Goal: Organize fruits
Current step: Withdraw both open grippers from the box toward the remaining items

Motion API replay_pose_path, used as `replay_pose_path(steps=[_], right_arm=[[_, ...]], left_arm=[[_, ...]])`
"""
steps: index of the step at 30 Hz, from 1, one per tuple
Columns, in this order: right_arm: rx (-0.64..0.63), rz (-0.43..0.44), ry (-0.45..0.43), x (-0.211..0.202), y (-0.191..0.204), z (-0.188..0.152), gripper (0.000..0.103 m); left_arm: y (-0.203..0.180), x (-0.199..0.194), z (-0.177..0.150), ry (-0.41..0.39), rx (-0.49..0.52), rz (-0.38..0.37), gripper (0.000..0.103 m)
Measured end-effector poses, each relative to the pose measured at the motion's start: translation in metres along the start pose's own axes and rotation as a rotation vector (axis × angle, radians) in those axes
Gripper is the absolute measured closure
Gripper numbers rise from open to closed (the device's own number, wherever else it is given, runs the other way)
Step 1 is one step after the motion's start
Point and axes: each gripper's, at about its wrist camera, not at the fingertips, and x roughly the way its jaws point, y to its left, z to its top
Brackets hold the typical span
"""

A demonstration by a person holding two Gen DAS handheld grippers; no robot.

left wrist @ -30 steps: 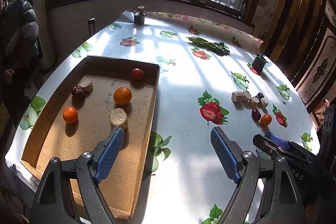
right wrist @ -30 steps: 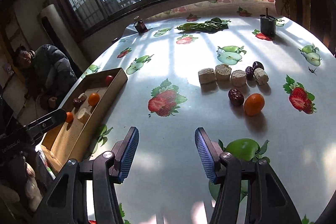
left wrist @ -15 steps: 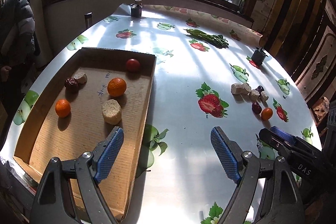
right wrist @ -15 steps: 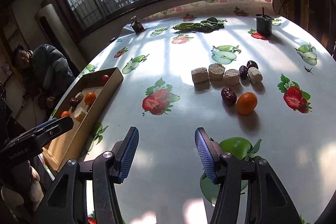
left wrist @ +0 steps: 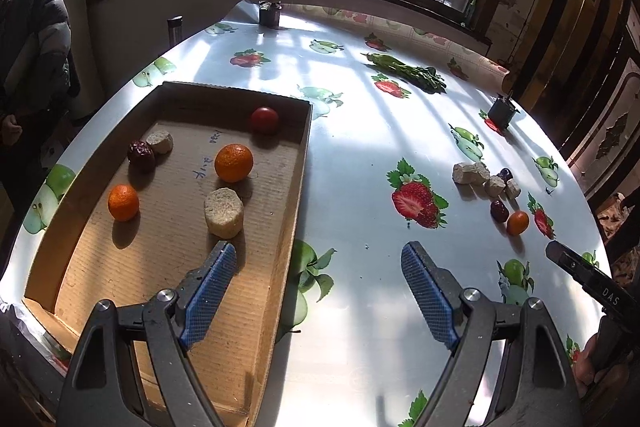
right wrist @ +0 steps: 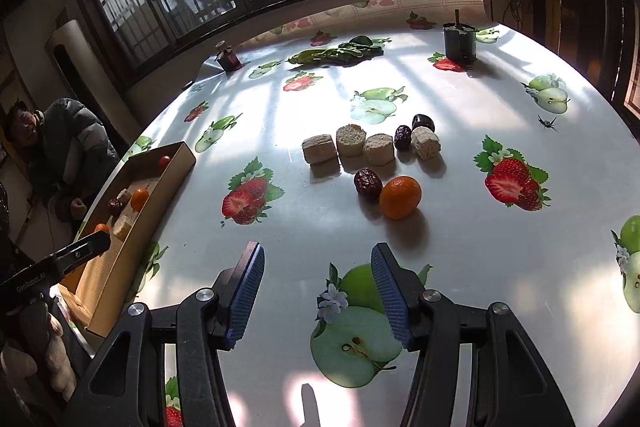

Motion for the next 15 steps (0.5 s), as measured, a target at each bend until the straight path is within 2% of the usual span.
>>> replay_pose_path(steps=[7, 11, 15], right_arm=[[0.082, -0.114, -0.037, -0.023, -0.058, 0.009, 0.043], [0.127, -0.112, -0.032, -0.020, -0.071, 0.012, 0.043], [0.117, -0.089, -0.014, -0.011, -0.064, 0.013, 0.043]], left_arm=[[-0.016, 0.012, -0.003, 0.035, 0.040, -0.028, 0.019], [-0.020, 0.019, -0.005, 0.049, 0.055, -0.041, 0.019], [-0.023, 0.027, -0.005, 0.069, 0.055, -0.045, 0.019]])
